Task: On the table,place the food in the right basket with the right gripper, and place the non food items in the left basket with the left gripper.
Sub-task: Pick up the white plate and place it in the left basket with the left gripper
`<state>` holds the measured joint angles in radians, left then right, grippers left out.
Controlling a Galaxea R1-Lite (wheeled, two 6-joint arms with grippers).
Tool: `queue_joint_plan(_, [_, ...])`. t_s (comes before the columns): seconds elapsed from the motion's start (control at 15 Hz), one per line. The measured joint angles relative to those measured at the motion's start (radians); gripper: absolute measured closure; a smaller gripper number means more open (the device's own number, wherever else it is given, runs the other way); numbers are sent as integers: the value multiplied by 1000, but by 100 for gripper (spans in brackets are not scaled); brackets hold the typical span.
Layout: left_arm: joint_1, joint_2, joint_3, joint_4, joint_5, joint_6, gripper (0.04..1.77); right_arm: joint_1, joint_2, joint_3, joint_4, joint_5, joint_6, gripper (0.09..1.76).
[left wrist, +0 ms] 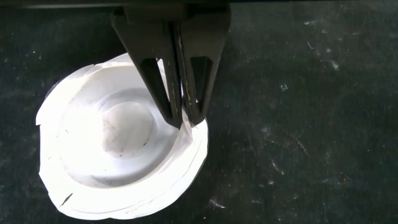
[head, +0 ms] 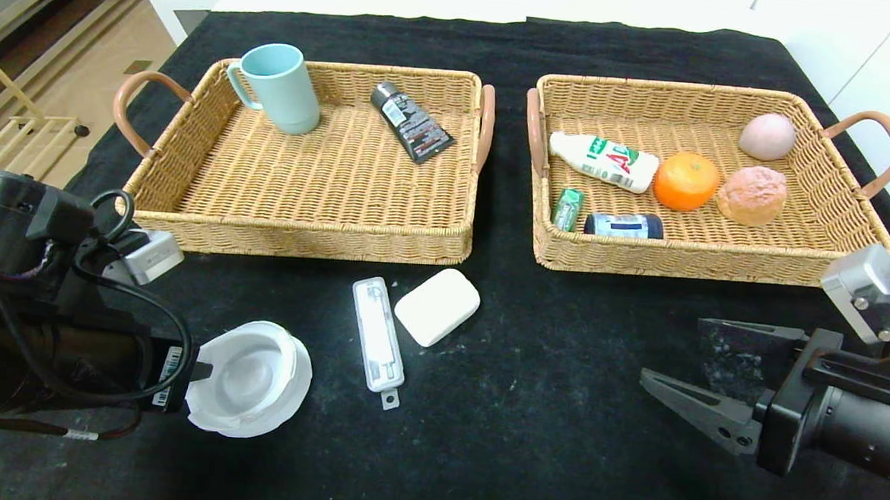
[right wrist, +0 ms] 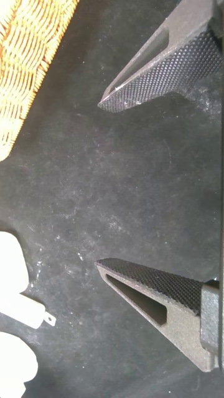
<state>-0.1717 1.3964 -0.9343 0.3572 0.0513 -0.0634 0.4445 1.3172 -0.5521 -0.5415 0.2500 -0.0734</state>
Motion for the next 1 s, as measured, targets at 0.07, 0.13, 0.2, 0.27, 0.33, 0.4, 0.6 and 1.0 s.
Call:
queue_joint_plan(0.07, [0,0,0,0,0,0,169,0,0,0,0,0,0,14])
queue_joint_plan(0.13, [0,-1,-3,-4,0,-2,169,0,0,0,0,0,-1,14])
queue_joint_plan(0.2, [-2,-4,-7,-9,1,-3,169,-2,0,0,0,0,0,14])
queue_joint_plan(0.27, [-4,-9,-16,-18,2,-2,170,-9,0,-2,0,1,0,14])
queue_joint_plan(0.33, [-7,-17,-24,-20,2,-2,170,-13,0,-2,0,1,0,14])
queue_joint_plan(0.4, [-11,-28,-34,-20,2,-1,170,-14,1,-2,0,1,0,14])
queue_joint_plan(0.6, [-14,-54,-91,-17,-13,-2,170,-15,7,-1,0,1,-5,14])
queue_joint_plan(1.0, [-20,-74,-203,-24,-90,-21,170,-13,19,3,0,1,-7,14])
